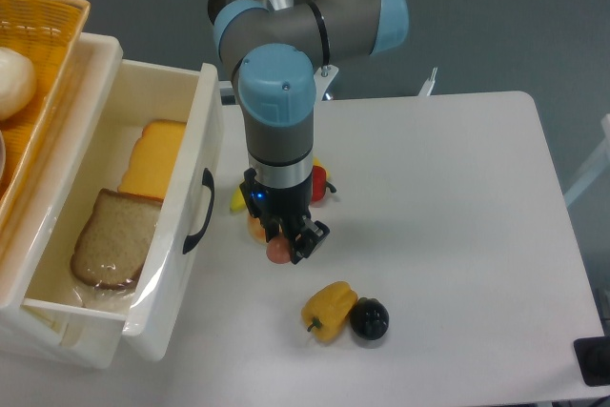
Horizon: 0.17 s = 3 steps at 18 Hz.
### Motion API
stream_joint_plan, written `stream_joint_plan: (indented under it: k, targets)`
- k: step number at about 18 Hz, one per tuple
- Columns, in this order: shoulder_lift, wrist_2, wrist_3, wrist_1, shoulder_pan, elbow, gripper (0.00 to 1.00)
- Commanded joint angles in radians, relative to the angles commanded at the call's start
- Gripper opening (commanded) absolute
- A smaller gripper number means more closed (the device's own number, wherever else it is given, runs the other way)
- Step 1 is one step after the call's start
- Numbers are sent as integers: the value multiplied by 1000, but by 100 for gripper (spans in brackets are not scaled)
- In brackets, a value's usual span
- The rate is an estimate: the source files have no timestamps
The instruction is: Pick up the egg
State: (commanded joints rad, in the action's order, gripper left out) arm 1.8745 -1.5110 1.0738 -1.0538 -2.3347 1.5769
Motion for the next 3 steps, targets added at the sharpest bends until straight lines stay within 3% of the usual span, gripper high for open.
stream_joint_plan:
  k: [3]
  targets:
    - [0, 0, 0, 0, 0, 2, 23]
